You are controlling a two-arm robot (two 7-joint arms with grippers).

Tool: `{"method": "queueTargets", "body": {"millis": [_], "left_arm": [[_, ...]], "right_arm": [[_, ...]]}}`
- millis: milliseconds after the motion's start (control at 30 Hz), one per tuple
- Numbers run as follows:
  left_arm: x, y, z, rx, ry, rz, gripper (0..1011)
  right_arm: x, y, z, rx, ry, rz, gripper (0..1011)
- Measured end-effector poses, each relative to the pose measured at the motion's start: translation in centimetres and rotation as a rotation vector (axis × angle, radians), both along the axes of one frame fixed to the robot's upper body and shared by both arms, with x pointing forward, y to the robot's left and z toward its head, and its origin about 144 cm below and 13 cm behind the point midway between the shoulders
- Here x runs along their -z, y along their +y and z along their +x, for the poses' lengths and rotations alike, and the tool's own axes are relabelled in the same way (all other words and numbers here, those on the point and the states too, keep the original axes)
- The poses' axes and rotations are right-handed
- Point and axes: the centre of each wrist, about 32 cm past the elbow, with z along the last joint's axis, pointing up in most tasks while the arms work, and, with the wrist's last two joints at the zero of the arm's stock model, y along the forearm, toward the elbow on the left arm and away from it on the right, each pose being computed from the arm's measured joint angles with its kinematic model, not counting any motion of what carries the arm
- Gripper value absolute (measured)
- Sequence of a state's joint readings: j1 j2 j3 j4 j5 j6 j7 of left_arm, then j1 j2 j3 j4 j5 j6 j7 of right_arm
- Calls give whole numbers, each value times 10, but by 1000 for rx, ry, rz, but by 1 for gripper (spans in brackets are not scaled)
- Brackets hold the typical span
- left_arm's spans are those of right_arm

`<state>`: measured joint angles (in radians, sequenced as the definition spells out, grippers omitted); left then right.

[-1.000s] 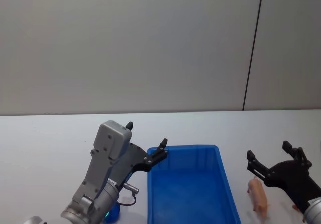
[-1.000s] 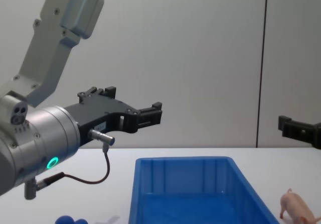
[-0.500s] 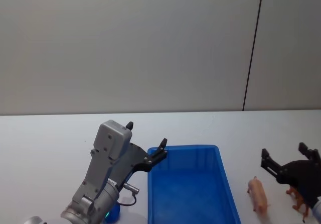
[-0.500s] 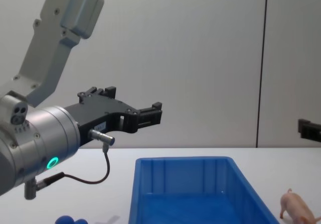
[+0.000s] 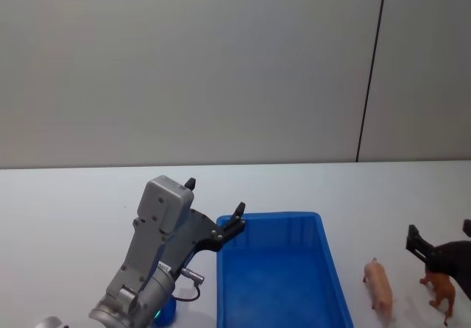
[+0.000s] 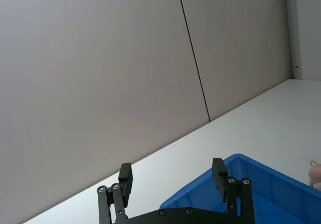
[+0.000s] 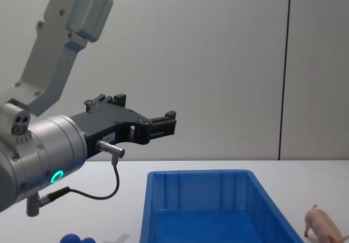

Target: Pick up the two dolls from the table and place them into the box.

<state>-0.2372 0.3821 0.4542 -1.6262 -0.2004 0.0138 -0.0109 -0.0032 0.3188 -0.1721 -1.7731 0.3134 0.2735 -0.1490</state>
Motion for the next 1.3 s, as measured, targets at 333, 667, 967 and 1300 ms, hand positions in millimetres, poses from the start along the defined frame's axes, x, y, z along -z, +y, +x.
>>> {"method": "queueTargets", "body": {"millis": [333,667,967,1300], "left_arm": [[0,0,0,0,0,0,1001],[0,0,0,0,0,0,1001],[0,0,0,0,0,0,1001],[0,0,0,0,0,0,1001]], "right_arm": [[9,-6,2,57,73,-7,1001],[24,-12,1,96,134,-3,1001],[39,-17,1,104,181,14,965],[53,-21,1,77,214,39,686]]}}
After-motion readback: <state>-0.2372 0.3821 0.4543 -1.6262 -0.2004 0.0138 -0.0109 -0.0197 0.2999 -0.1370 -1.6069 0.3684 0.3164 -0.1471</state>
